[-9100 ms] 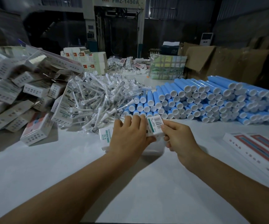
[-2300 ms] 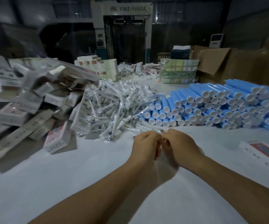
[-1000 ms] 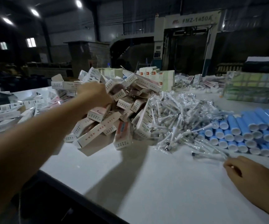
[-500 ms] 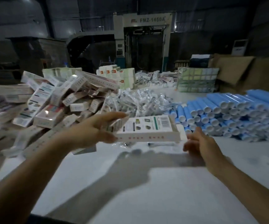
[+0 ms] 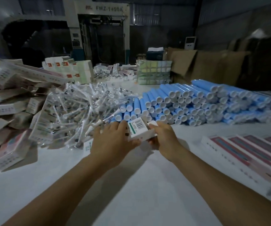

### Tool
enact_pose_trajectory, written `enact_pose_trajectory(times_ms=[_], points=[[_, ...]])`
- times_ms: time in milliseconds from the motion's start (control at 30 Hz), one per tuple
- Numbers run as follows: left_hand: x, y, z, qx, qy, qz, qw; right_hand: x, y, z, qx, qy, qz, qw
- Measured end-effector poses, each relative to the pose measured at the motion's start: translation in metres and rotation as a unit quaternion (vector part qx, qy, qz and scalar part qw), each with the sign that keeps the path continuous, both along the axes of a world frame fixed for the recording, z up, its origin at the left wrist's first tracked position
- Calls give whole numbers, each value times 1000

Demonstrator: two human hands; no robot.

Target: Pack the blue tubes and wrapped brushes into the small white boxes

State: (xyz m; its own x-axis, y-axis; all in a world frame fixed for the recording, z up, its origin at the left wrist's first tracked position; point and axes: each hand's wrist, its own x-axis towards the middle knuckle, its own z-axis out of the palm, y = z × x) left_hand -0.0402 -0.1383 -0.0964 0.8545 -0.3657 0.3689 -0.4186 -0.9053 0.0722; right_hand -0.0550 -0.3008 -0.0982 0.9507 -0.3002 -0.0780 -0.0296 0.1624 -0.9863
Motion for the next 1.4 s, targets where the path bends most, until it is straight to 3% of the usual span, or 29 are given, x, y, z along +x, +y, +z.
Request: enact_pose_trajectory(times_ms=[100, 167, 233, 333, 433, 500, 600, 700, 867, 1100, 1233, 1333, 1400], points=[[1, 4, -7, 20, -40, -14, 999, -1, 0, -2, -7, -7, 5, 1000], [-3, 8, -5, 44, -53, -24, 997, 0, -3, -3, -123, -13, -42, 991], [-9, 8, -2, 70, -48, -33, 996, 8, -14, 6, -261, -52, -107, 958], [-18, 4, 0, 87, -23, -42, 995, 29, -45, 40, -365, -119, -183, 905], [-26, -2, 6, 83, -23, -68, 994, 62, -92, 89, -497, -144, -251, 818], [-27, -8, 6, 99, 10, -71, 993, 84, -125, 117, -610, -91, -270, 740], [-22, -15, -1, 89, 15, -84, 992, 106, -164, 134, -736, 78, -242, 627], [-13, -15, -3, 132, 9, -89, 987, 115, -175, 131, -765, 210, -207, 573], [-8, -14, -11, 122, -18, -96, 988, 124, -177, 128, -772, 236, -202, 554], [-7, -13, -16, 93, -30, -99, 990, 122, -181, 139, -736, 266, -193, 593], [-7, -13, -16, 81, -39, -98, 991, 118, -178, 137, -737, 272, -185, 591], [-8, -13, -14, 93, -44, -90, 991, 111, -174, 143, -748, 228, -198, 592], [-8, -14, -11, 97, -47, -81, 991, 99, -164, 154, -740, 158, -205, 620]])
